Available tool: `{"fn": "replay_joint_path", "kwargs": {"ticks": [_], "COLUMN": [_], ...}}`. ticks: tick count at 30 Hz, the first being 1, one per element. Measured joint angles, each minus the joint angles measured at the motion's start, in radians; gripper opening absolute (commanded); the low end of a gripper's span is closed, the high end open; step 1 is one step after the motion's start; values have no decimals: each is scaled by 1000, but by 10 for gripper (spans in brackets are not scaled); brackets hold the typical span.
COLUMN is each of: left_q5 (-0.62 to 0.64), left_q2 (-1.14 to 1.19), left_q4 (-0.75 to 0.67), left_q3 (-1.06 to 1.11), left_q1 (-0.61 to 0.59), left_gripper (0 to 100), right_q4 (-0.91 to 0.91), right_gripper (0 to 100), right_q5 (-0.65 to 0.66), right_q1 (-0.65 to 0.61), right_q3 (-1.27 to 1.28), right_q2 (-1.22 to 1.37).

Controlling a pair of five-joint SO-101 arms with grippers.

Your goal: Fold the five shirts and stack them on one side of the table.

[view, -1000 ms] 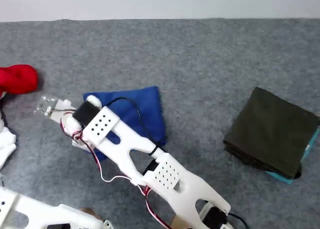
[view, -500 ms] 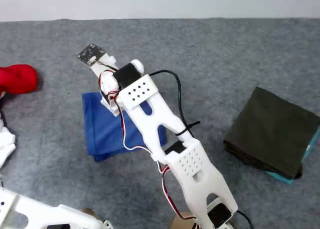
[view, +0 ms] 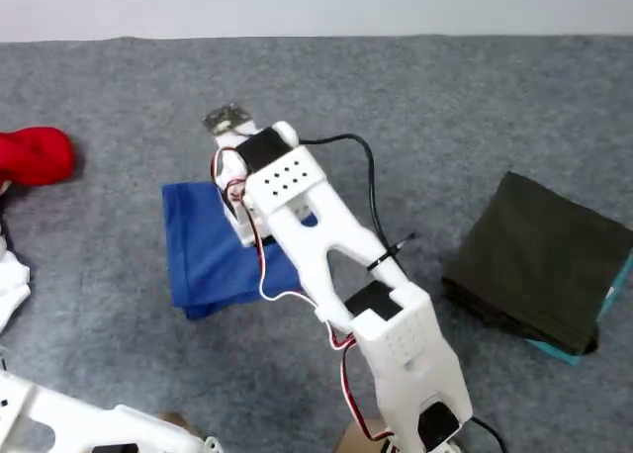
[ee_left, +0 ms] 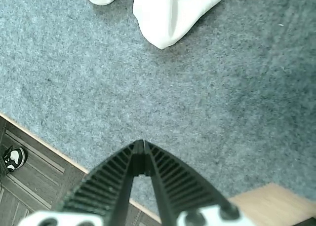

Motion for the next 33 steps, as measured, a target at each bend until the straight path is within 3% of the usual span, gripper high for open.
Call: {"fn": "replay_joint_path", "kwargs": {"ticks": [7, 20, 23, 31, 33], "left_q5": [0, 0, 0, 0, 0], "left_q2": [0, 0, 0, 0, 0], "left_q4": [0, 0, 0, 0, 0], "left_q3": [0, 46, 46, 46, 46], "left_q1": [0, 0, 0, 0, 0], "left_gripper": [5, 5, 5, 5, 5], "right_q4": [0, -192, -198, -193, -186], "right_gripper": [422, 426, 374, 4, 23], "right_q5": [-267, -328, -328, -299, -262], "right_q1": [26, 29, 29, 40, 58], "right_q3": [3, 3, 2, 0, 0], "right_q2": [49, 222, 258, 267, 267]}}
